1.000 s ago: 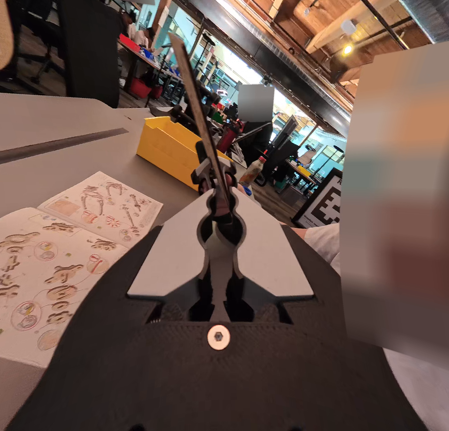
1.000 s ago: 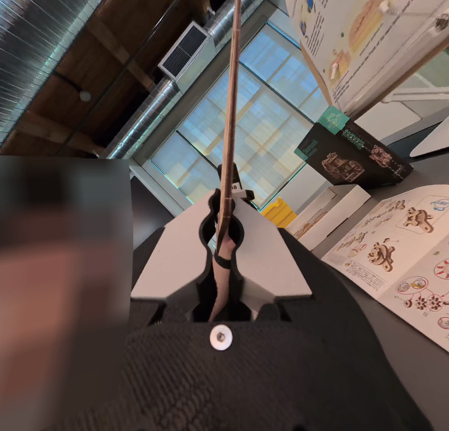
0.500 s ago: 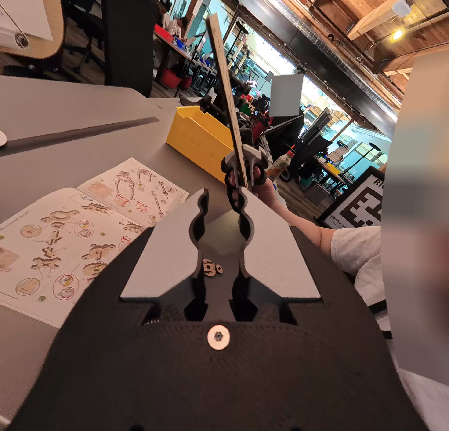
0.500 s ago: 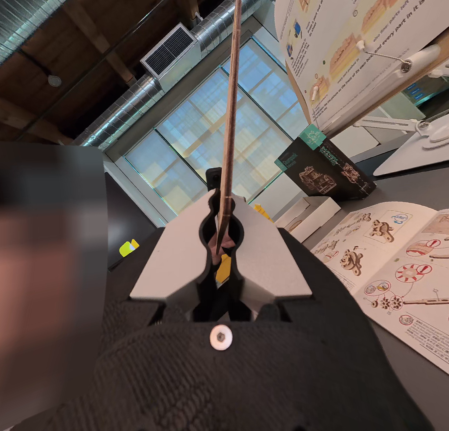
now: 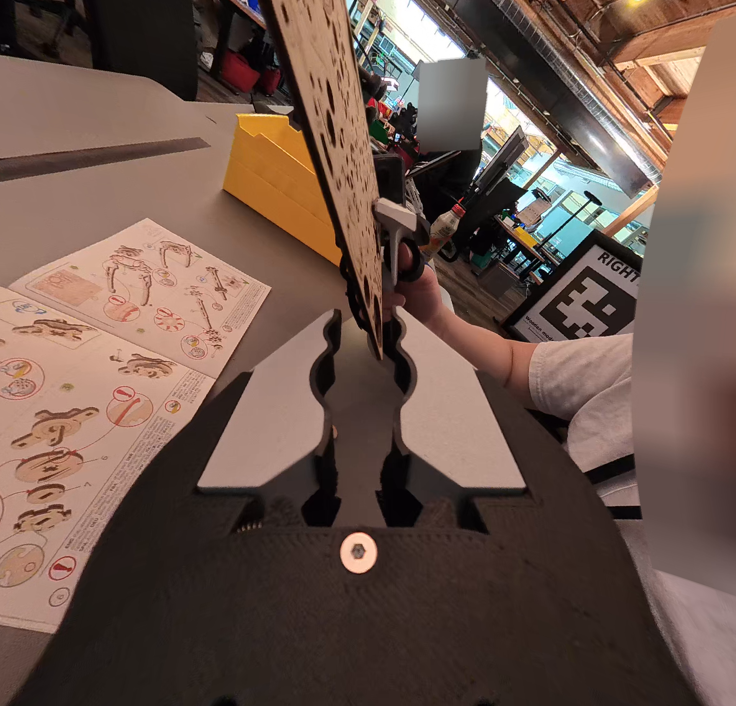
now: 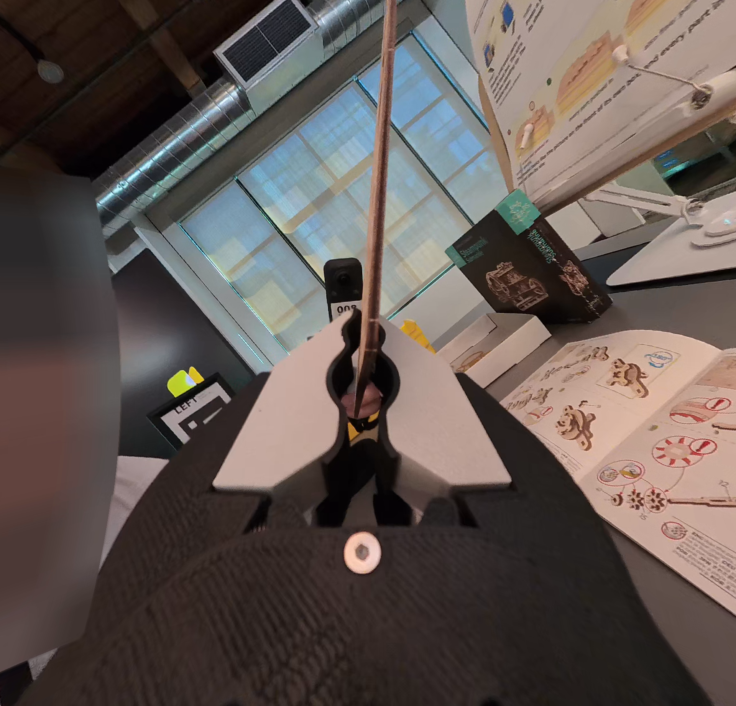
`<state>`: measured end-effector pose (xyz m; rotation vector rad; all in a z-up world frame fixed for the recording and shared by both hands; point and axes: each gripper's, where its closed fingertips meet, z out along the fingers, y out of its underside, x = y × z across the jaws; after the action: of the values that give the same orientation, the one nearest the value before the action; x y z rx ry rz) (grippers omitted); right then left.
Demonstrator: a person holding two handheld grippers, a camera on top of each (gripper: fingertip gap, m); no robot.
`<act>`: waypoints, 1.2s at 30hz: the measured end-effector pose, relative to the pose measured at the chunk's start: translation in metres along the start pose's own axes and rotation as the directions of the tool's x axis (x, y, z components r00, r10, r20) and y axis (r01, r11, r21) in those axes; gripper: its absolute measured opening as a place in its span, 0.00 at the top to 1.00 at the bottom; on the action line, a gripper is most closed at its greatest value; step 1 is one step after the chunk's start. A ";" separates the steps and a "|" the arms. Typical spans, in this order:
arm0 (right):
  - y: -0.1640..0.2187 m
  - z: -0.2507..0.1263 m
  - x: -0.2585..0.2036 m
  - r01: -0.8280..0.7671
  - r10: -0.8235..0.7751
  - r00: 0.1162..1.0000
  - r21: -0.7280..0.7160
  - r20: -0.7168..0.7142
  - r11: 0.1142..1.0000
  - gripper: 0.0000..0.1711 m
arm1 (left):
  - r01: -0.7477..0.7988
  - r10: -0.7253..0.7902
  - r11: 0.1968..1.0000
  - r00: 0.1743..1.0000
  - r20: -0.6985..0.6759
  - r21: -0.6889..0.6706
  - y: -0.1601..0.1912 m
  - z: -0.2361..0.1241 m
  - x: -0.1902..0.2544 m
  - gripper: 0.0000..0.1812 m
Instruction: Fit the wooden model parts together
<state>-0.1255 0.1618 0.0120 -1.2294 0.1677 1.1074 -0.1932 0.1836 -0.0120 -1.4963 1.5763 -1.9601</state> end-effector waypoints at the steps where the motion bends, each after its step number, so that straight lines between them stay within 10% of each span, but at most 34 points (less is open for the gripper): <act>1: 0.001 0.001 -0.001 0.009 -0.009 1.000 -0.007 0.001 1.000 0.99 | -0.002 0.002 1.000 1.000 0.001 0.005 -0.001 0.000 0.000 0.89; 9: 0.014 0.009 -0.007 0.038 -0.036 0.999 -0.064 0.027 0.997 0.99 | 0.012 -0.011 0.998 1.000 -0.025 0.059 -0.012 -0.011 0.001 1.00; 27: -0.013 -0.007 0.001 0.098 -0.098 0.995 -0.053 0.004 0.994 0.89 | -0.138 0.137 0.990 0.989 0.065 0.016 -0.023 -0.027 0.004 1.00; 36: -0.017 -0.009 -0.019 0.049 -0.048 0.993 -0.011 0.110 0.999 0.99 | -0.125 0.125 0.991 0.992 0.003 0.048 -0.033 -0.033 0.015 0.91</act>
<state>-0.1184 0.1448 0.0320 -1.1753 0.0462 1.1322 -0.2133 0.2064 0.0267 -1.3458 1.5703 -1.9147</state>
